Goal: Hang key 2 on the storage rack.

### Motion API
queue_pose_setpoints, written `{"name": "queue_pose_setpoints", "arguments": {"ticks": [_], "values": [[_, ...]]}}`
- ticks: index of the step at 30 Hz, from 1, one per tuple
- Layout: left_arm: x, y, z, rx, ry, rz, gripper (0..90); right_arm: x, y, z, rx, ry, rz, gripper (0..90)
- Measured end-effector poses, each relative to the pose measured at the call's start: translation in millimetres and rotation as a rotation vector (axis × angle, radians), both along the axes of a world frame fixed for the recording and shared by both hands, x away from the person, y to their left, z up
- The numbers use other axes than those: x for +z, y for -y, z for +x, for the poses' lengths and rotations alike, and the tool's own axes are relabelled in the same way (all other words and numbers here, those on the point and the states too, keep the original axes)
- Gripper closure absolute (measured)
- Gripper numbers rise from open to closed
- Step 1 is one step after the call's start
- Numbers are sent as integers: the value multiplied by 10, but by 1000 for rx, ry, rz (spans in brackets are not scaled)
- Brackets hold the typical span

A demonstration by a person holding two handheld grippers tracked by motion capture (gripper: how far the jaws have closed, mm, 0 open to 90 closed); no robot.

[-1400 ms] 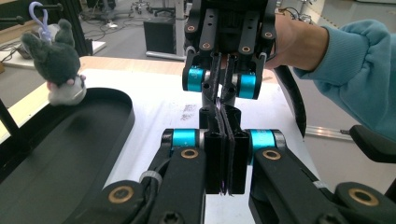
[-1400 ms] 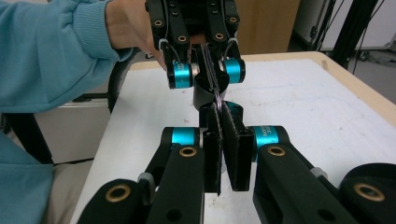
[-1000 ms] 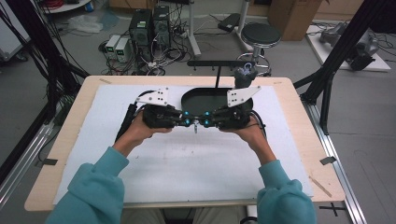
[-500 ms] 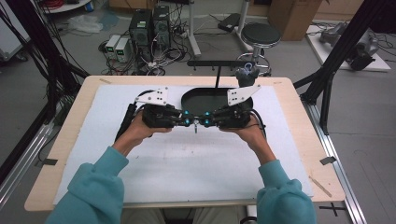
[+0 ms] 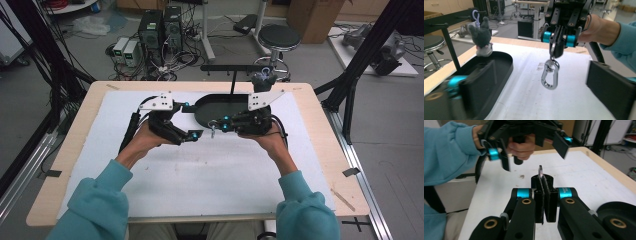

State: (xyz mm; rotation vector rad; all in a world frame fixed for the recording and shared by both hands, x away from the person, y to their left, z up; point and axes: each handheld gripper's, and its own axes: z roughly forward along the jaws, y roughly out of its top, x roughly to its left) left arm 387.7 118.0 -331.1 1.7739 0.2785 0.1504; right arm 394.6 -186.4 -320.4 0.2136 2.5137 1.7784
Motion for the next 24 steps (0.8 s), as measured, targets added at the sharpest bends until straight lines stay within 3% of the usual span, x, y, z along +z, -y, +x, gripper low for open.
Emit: {"name": "queue_pose_setpoints", "arguments": {"ticks": [2, 3, 5, 12, 16, 20, 24], "values": [[-1, -63, 15, 27, -41, 20, 17, 3, 27, 8, -10, -10, 4, 891], [-14, -94, 7, 34, -40, 18, 17, 7, 42, 12, -19, -11, 0, 891], [-42, -159, -32, 65, -4, 44, 17, 11, 68, 26, -32, -9, 0, 891], [-221, -461, -192, 174, 23, 66, 17, 67, 225, 120, -107, -18, 14, 891], [-337, -654, -337, 238, 57, 59, 17, 125, 338, 197, -157, -18, 2, 891], [-483, -866, -473, 296, 56, 55, 17, 190, 448, 254, -199, -23, -4, 891], [-638, -1057, -582, 351, 56, 25, 17, 259, 533, 313, -243, -11, -11, 891]]}}
